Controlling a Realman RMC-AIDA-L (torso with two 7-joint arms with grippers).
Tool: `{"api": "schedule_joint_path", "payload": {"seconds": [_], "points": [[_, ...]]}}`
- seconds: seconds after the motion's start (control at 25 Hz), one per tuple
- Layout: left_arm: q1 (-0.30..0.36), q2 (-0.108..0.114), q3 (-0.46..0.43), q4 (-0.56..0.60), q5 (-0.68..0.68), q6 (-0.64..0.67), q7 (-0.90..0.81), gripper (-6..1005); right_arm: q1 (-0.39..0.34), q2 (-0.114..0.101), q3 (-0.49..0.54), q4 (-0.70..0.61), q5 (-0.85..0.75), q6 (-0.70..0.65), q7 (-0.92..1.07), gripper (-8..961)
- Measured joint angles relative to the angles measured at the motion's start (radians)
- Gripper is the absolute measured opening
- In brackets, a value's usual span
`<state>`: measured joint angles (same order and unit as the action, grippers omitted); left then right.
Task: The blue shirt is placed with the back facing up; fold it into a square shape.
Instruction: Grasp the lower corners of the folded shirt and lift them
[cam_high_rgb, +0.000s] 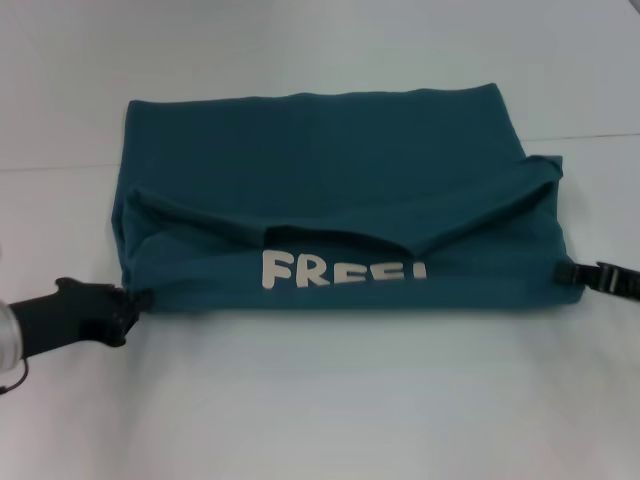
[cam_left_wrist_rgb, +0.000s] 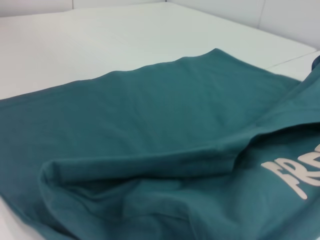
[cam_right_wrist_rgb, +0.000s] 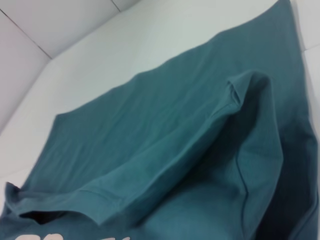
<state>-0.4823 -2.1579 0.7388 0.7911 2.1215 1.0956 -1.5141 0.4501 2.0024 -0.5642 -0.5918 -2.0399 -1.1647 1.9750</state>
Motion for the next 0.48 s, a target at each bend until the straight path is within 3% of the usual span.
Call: {"api": "schedule_joint_path", "payload": {"seconds": [0.48], "points": [[0.097, -0.005, -0.135, 0.086, -0.006, 0.332, -0.012, 20, -0.156, 0.036, 0.102, 0.000, 0.026, -0.280, -0.237, 42]]}}
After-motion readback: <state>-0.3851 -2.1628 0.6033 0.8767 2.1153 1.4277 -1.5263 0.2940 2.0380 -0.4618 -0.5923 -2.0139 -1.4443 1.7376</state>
